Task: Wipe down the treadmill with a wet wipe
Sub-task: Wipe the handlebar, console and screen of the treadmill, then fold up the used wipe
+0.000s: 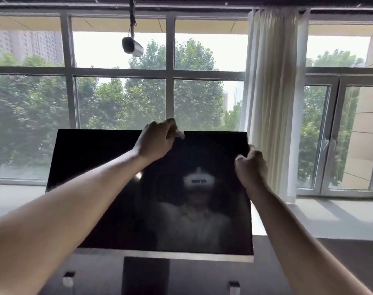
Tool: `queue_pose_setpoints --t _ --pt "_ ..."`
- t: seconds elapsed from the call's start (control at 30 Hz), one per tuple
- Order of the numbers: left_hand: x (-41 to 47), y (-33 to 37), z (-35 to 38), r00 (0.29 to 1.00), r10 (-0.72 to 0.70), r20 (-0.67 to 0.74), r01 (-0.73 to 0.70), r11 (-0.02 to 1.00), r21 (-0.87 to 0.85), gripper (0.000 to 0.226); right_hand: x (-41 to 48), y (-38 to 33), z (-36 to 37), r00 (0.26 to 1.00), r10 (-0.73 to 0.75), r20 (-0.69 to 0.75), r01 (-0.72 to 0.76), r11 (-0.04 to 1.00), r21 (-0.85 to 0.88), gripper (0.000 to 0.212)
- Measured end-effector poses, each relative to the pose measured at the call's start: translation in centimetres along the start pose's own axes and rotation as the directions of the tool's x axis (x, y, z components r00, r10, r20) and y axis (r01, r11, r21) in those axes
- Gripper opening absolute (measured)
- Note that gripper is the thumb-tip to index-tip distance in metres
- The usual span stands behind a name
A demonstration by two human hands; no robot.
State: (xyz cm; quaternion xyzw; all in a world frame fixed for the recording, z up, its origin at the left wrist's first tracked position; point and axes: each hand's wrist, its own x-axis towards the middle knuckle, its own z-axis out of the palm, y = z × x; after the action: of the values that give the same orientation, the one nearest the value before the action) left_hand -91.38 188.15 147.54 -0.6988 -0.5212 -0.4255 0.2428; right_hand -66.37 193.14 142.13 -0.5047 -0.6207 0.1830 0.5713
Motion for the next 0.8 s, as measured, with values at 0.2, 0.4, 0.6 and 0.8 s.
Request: queue_pose_setpoints --t 0.2,0.4,0.6,0.8 --pt "-3.5 -1.2 -4.3 0.974 -0.185 -0.13 0.204 0.967 0.154 0.015 -2.6 -1.3 -0.1 1.0 0.006 -0.015 -0.005 0.999 0.05 0.064" --pt "-11.1 2.0 -10.3 0.913 -0.4 -0.085 0.376 0.903 -0.208 0.012 -10.9 -7.1 1.8 0.969 -0.237 0.063 0.221 0.955 0.199 0.029" --pt "-24.3 2.7 -20.9 0.843 -0.538 -0.003 0.507 0.796 -0.33 0.022 -25.0 -15.0 8.2 0.714 -0.343 0.611 0.023 0.883 0.469 0.024" --pt "-41.9 3.0 -35.8 0.652 -0.748 -0.128 0.712 0.661 -0.238 0.013 -44.6 -22.3 14.4 0.232 -0.483 0.844 -0.239 0.813 0.531 0.006"
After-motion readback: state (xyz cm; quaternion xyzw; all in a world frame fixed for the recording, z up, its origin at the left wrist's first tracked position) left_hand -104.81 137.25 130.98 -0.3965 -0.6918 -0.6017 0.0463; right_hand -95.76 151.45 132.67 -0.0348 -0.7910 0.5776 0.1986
